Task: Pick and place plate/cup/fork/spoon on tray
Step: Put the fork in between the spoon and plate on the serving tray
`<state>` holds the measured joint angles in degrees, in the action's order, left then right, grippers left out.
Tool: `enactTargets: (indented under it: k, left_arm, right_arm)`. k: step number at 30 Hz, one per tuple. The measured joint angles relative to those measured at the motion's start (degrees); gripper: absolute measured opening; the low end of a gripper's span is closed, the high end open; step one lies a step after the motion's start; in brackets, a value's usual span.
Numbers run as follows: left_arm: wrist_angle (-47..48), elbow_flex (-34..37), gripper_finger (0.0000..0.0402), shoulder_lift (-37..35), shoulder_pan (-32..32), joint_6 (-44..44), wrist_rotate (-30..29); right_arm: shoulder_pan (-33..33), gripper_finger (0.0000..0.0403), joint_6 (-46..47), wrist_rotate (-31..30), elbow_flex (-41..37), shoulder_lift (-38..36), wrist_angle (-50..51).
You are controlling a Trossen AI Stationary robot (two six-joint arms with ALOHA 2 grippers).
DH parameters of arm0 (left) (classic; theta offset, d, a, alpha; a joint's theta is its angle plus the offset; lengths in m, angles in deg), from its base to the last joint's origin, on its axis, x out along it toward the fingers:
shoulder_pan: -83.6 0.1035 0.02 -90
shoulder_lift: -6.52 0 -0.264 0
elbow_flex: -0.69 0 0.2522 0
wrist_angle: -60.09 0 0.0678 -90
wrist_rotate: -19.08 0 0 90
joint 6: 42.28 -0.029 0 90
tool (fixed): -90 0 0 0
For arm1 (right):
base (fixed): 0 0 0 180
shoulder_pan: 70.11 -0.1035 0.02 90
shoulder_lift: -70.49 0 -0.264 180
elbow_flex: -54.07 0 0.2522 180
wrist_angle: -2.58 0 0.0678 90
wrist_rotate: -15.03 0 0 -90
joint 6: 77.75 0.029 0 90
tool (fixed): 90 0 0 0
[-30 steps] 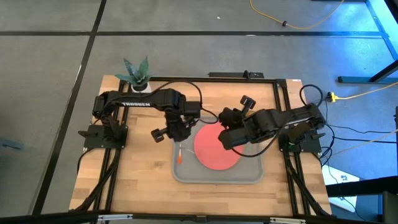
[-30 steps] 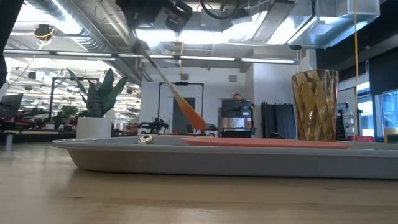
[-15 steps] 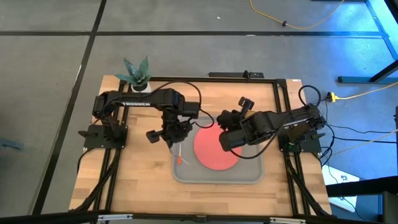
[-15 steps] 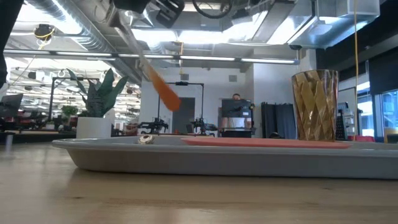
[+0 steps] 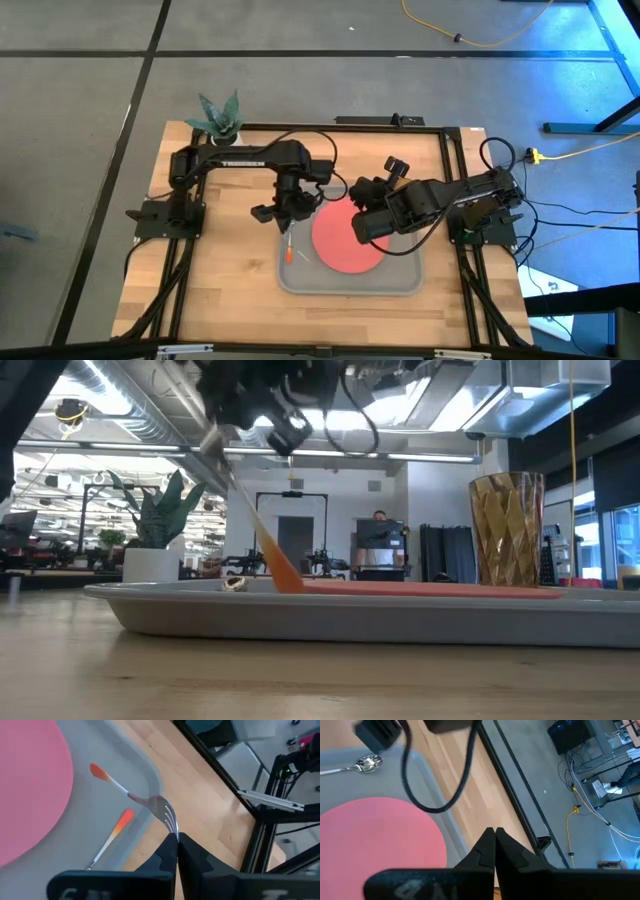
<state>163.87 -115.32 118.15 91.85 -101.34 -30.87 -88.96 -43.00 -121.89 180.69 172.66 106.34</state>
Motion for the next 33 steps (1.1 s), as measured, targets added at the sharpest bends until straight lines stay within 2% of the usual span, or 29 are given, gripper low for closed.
enactTargets:
  k: [8,19,28,33]
  left_arm:
    - [0.0,0.0,0.0,4.23,1.84,-0.16,0.18]
    - [-1.88,0.0,0.0,4.36,2.75,-0.04,-3.91]
    - [-4.52,0.0,0.0016,4.36,3.01,2.31,-5.49]
    - [-5.69,0.0,0.0015,4.36,2.98,6.71,-5.48]
  right_arm:
    - [0.0,0.0,-0.31,0.04,0.0,0.0,0.02]
    - [0.0,0.0,-0.55,0.13,0.0,0.0,0.0]
    - [-0.02,0.0,-0.49,0.42,0.0,0.0,0.02]
    - [-0.02,0.0,-0.44,0.49,0.0,0.0,0.02]
